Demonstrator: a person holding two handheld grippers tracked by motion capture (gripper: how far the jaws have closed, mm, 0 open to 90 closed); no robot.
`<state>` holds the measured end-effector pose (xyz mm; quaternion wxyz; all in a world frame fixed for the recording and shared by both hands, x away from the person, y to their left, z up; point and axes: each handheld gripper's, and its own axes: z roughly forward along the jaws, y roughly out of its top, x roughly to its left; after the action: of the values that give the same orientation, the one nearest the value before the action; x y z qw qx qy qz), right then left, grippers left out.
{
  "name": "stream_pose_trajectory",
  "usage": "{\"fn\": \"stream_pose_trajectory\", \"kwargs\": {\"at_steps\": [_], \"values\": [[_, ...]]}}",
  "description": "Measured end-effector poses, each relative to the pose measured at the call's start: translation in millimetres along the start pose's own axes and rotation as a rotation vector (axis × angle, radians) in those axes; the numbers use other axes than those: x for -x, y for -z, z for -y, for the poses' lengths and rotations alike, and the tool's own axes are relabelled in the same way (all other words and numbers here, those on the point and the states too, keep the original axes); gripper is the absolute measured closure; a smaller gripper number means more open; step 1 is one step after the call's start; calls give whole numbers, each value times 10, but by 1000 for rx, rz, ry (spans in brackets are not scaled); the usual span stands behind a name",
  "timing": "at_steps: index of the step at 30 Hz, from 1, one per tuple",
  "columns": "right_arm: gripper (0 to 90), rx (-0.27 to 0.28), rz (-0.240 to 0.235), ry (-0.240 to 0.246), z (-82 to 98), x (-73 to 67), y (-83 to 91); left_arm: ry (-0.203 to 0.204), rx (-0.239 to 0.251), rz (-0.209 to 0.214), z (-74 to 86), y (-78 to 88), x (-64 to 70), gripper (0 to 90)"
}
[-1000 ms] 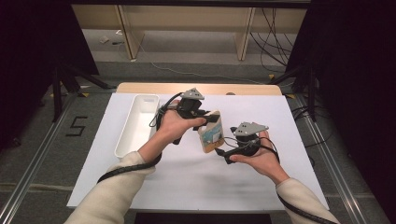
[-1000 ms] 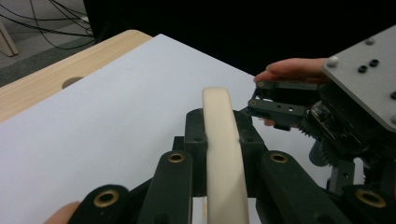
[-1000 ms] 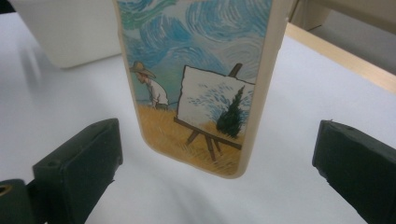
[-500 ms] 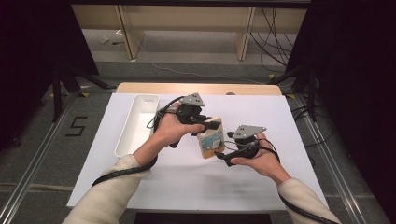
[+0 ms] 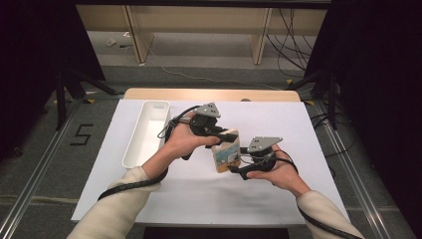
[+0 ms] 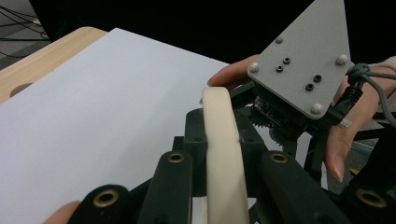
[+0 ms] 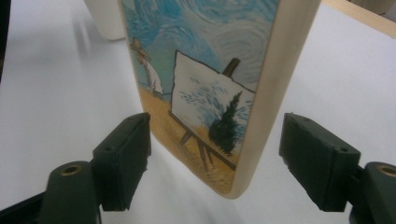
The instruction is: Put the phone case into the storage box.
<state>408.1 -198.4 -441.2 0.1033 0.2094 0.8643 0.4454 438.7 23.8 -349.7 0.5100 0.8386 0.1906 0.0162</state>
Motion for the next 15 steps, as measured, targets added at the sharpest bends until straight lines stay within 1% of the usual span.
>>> {"fn": "stream_pose_trajectory", "kwargs": {"at_steps": [9, 15], "values": [[326, 10, -24, 11, -4, 14, -20, -14, 0, 23, -29, -17, 35, 791], [389, 13, -40, 14, -9, 15, -27, -18, 5, 31, -48, -36, 49, 791]]}}
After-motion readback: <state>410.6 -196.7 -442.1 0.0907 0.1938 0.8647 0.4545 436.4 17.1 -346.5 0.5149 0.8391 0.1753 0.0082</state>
